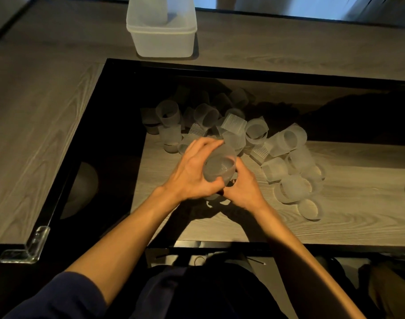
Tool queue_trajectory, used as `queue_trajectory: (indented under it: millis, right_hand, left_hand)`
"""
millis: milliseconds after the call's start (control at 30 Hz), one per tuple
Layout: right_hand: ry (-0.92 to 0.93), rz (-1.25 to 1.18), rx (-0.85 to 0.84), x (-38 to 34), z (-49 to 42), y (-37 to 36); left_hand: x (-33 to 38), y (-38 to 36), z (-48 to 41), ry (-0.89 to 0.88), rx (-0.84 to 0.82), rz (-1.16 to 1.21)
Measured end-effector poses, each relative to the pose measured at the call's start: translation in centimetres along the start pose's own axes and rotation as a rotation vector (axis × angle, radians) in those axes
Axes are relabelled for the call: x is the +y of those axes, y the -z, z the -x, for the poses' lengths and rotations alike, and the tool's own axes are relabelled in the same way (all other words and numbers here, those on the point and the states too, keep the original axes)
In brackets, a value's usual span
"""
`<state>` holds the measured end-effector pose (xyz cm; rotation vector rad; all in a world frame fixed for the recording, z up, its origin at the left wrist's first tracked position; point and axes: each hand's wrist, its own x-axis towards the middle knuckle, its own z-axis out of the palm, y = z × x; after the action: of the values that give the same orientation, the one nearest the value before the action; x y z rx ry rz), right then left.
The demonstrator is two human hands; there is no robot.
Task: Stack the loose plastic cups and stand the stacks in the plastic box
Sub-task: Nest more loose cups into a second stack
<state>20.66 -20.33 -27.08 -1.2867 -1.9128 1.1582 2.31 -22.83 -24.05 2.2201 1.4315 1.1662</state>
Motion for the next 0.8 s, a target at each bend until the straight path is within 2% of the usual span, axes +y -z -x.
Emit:
queue_trajectory:
  millis: [167, 467, 600, 667, 700, 767, 800]
  right_hand:
    - [0.01, -0.015, 0.014, 0.0, 0.0, -0.1]
    - [0.01, -0.01, 0.008, 0.1, 0.0, 0.0]
    - [-0.008, 0.002, 0.009, 0.4, -0.1, 0.1]
    - [-0.017, 0.014, -0.01, 0.5, -0.2, 0.2]
    - [-0.019, 0.021, -0.015, 0.5, -0.1, 0.1]
    - [-0.019, 0.039, -0.015, 0.4, -0.2, 0.1]
    - [-0.018, 0.045, -0.013, 0.4, -0.2, 0.1]
  left_hand:
    - [0.0, -0.1, -0.5, -0.041, 0.011, -0.019]
    - [0.1, 0.4, -1.3, -0.036, -0.092, -0.1]
    - [0.2, -0.2, -1.3, 0.105, -0.302, -0.169]
    - [-0.1, -0.6, -1.1, 0.206, -0.339, -0.066]
    - [-0.3, -0.7, -1.1, 0.272, -0.286, 0.055]
    - [-1.0, -0.8, -1.5, 0.458, -0.069, 0.275]
    - [-1.6, -0.9, -1.7, 0.558, 0.038, 0.293]
